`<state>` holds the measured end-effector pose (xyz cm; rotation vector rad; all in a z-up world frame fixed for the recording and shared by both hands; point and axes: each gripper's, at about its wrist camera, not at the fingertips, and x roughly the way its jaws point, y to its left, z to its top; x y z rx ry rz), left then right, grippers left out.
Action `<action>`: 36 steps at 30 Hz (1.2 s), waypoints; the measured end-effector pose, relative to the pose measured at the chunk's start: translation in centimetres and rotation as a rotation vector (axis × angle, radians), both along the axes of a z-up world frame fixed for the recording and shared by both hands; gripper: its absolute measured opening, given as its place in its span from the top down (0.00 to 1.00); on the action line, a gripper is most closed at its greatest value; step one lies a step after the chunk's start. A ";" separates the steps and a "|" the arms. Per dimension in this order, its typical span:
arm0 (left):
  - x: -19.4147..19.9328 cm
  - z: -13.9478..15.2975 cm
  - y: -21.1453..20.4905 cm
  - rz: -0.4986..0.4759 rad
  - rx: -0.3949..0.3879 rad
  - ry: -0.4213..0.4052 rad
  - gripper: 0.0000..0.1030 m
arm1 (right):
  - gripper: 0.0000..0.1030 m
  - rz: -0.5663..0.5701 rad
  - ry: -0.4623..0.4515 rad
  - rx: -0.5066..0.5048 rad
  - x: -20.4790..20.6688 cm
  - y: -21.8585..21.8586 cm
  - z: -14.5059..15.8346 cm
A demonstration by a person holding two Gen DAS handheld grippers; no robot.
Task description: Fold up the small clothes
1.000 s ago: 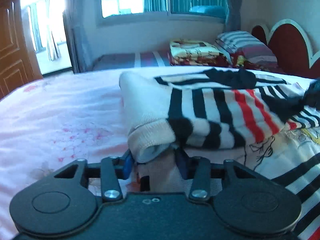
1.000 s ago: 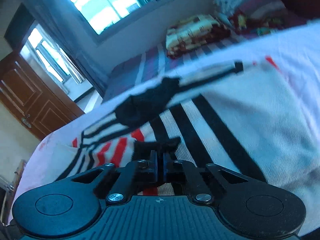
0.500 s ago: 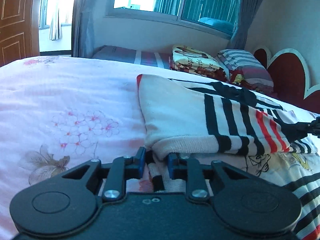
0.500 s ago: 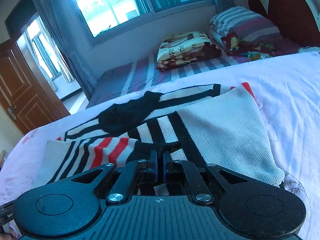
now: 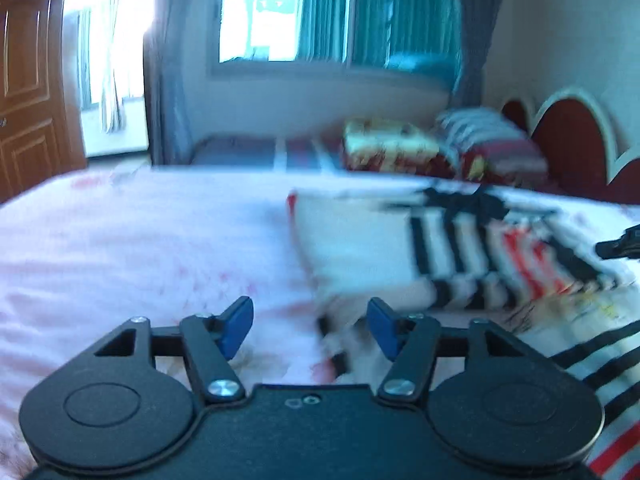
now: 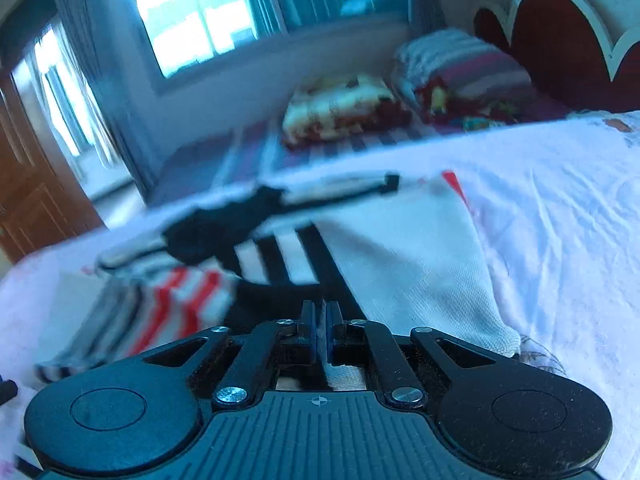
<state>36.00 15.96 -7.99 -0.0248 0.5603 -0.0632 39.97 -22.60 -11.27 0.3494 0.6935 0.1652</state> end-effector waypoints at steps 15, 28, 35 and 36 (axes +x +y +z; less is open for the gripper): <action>7.2 -0.8 -4.6 -0.127 -0.072 0.094 0.48 | 0.96 0.081 0.006 -0.029 2.0 4.0 -0.8; 19.2 -3.5 -1.8 -0.130 -0.048 0.170 0.47 | 0.96 0.206 0.038 0.018 10.6 14.8 -1.9; 18.8 -1.7 -1.1 -0.146 -0.051 0.102 0.48 | 0.96 0.219 -0.022 0.041 10.3 16.0 -1.3; 19.4 -1.9 -0.9 -0.140 -0.053 0.123 0.48 | 0.96 0.240 -0.018 0.062 10.6 16.6 -1.3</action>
